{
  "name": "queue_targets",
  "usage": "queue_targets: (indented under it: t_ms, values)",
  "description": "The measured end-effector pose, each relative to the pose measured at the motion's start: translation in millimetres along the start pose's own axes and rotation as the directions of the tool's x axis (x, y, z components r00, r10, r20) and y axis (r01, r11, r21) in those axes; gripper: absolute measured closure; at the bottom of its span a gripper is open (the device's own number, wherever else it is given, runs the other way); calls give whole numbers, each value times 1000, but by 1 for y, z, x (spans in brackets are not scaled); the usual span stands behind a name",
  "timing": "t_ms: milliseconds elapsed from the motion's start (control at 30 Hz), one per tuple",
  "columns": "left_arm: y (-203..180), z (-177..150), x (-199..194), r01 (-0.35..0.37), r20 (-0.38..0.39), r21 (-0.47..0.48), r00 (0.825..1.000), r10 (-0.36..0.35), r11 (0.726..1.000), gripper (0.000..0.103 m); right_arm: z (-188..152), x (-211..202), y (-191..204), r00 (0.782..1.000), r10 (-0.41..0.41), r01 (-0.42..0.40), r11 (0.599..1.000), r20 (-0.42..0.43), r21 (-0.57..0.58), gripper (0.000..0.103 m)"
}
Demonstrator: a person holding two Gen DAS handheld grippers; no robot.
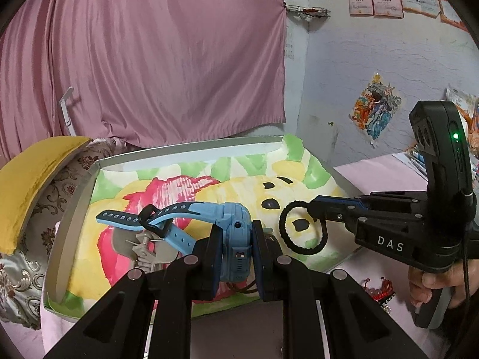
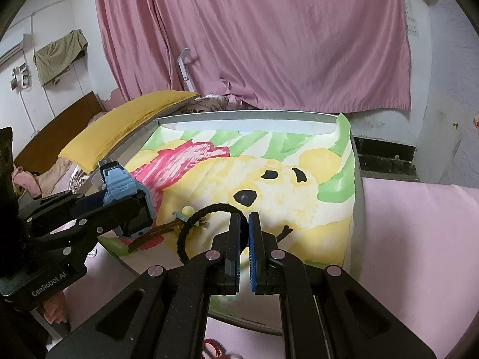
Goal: Organize jewelry
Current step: 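Carry the watch and hair tie into the tray and open both tools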
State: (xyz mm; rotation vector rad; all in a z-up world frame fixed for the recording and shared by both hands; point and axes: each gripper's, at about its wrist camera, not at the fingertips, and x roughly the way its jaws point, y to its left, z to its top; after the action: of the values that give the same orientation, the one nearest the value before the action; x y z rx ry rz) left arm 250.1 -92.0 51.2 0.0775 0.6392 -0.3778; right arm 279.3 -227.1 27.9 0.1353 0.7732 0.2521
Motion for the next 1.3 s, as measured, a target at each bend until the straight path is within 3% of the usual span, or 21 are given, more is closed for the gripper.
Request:
queue_targets:
  t_ms: [567, 633, 700, 767, 867, 933, 1000, 1067, 1167, 1233, 1300]
  values:
    - [2, -7, 5, 51, -60, -39, 997, -54, 998, 83, -3, -3, -1, 1000, -11, 11, 1000, -1, 9, 96]
    - [3, -8, 6, 58, -67, -49, 996, -61, 997, 81, -3, -5, 0, 1000, -16, 16, 1000, 5, 6, 92]
    - [5, -8, 6, 66, -69, -61, 995, -70, 996, 80, -4, -9, 0, 1000, -25, 25, 1000, 17, 3, 75]
    - [6, -9, 5, 74, -68, -75, 995, -79, 994, 80, -5, -15, 0, 998, -36, 36, 999, 43, 0, 68]
    - [6, -11, 2, 72, -61, -74, 995, -76, 995, 79, -6, -23, 0, 996, -54, 55, 998, 75, -6, 67]
    - [6, -12, -3, 69, -43, -73, 996, -72, 995, 76, -7, -29, -2, 994, -57, 57, 998, 92, -1, 62]
    - [6, -13, -10, 65, -15, -79, 998, -67, 995, 60, -8, -35, -3, 991, -63, 63, 998, 116, 2, 52]
    - [9, -14, -17, 67, 19, -95, 998, -66, 993, 45, -9, -43, -3, 987, -70, 70, 998, 142, 3, 49]
    - [11, -16, -28, 65, 58, -117, 997, -58, 991, 45, -13, -56, -2, 982, -60, 60, 998, 177, 1, 46]
    - [12, -18, -34, 55, 80, -127, 996, -45, 990, 42, -16, -64, -1, 977, -64, 66, 998, 202, -3, 35]
    - [12, -20, -42, 47, 105, -138, 994, -32, 989, 29, -20, -76, 1, 969, -54, 57, 998, 241, -5, 27]
